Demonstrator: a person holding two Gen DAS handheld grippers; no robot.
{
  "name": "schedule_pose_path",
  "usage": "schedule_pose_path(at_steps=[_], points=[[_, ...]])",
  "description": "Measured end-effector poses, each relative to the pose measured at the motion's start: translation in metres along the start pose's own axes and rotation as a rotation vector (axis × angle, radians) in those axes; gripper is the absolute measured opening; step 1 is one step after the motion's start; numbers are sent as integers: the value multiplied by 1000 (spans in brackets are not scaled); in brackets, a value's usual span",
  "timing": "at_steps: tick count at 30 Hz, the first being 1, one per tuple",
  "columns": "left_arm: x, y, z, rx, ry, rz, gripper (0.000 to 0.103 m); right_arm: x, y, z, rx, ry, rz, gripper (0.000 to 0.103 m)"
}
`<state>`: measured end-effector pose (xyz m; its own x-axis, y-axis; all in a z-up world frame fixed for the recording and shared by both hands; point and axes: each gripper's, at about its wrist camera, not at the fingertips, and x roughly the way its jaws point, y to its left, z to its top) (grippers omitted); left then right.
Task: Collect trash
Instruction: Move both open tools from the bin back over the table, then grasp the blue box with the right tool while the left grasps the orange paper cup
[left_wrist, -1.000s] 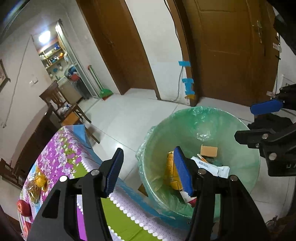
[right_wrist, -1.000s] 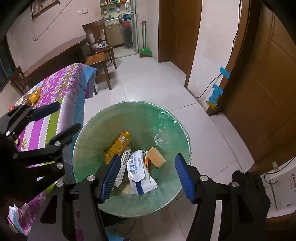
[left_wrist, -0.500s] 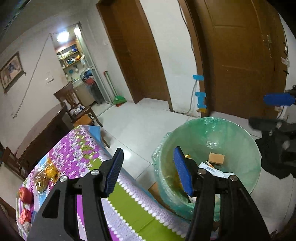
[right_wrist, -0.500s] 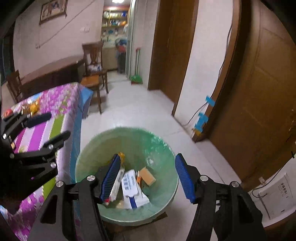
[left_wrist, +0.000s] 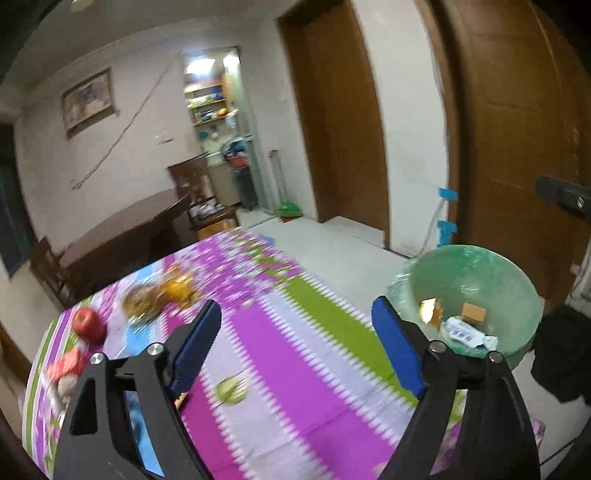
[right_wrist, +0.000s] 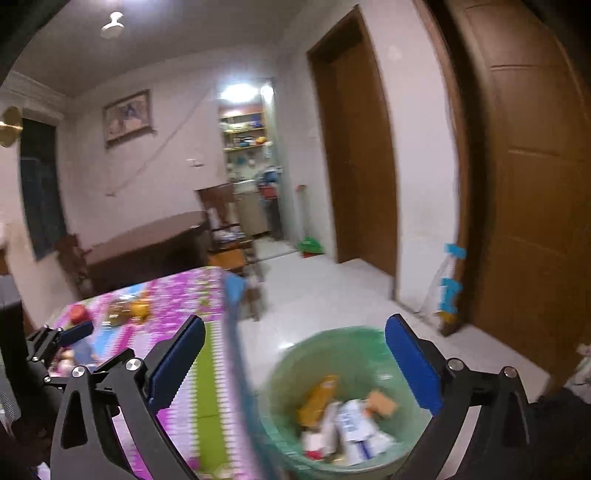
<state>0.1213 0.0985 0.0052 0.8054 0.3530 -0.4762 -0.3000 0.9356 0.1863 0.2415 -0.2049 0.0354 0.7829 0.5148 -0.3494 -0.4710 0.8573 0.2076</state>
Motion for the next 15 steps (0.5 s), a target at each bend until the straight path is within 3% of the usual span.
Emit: schedule_pose_path(at_steps=[5,15], points=[[-21,63,-29,-129,53,59,85,5,54,-14,-45,7,97,98],[-63,174,-86,-306,133,261,87,26,192,-49,-225,71,278,98]])
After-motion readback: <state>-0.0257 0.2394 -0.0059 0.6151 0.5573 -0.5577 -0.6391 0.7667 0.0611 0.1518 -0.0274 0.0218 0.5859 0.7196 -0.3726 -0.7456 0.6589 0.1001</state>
